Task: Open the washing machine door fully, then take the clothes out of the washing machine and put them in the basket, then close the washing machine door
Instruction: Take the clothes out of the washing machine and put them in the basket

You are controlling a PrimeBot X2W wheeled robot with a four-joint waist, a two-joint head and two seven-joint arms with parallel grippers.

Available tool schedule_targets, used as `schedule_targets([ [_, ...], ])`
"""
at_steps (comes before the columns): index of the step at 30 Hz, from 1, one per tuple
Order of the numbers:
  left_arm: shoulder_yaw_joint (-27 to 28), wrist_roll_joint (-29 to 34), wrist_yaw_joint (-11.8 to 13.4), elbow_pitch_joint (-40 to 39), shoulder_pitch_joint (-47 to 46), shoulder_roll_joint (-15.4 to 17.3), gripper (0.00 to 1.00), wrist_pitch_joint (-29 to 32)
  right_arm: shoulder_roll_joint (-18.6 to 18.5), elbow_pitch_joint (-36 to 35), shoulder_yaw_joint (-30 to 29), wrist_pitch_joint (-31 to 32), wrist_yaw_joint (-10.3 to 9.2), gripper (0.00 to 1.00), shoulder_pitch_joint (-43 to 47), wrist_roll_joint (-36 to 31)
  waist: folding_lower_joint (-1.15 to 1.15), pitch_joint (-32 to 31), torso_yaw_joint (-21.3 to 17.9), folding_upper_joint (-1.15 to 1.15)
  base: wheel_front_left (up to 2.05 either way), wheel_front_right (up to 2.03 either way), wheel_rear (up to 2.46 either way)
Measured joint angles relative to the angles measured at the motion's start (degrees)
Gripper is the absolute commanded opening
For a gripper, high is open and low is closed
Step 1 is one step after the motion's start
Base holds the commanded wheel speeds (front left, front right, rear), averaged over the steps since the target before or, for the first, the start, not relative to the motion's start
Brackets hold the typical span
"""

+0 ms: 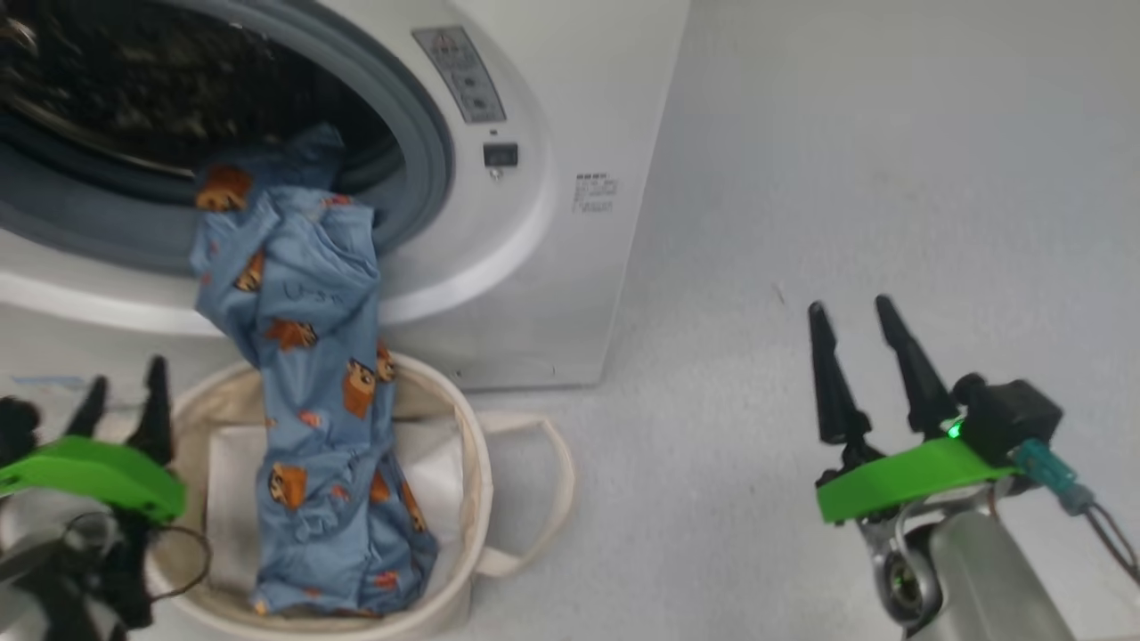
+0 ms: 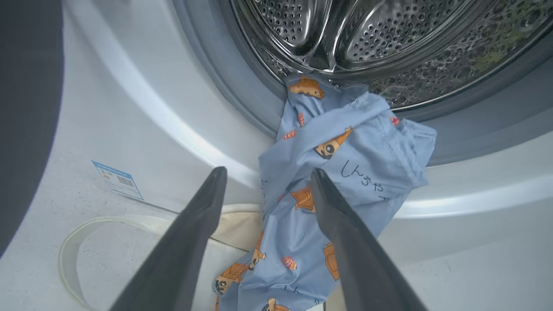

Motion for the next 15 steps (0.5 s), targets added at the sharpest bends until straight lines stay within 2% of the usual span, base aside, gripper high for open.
schedule_targets([
  [4, 9.59, 6.88, 0.22, -7.97, 6.87, 0.81, 1.00, 0.00, 0.00, 0.93, 1.32, 0.00, 0.00, 1.00, 0.99, 1.35, 0.00, -3.50, 0.22, 0.00, 0.00, 0.00, 0.00],
  [6, 12.95, 10.89, 1.13, -12.35, 11.27, 0.67, 1.00, 0.00, 0.00, 1.44, 1.98, 0.00, 0.00, 1.00, 1.66, 1.52, 0.00, -5.24, 0.33, 0.00, 0.00, 0.00, 0.00],
  [12, 21.29, 17.42, 2.37, -25.12, 21.35, -1.83, 1.00, 0.00, 0.00, 2.81, 2.83, 0.00, 0.00, 1.00, 4.15, 1.51, 0.00, -9.66, 0.79, 0.00, 0.00, 0.00, 0.00],
  [15, 22.93, 19.63, 2.71, -29.82, 25.94, -2.46, 1.00, 0.00, 0.00, 3.16, 2.80, 0.00, 0.00, 1.00, 5.05, 1.51, 0.00, -11.40, 0.97, 0.00, 0.00, 0.00, 0.00],
])
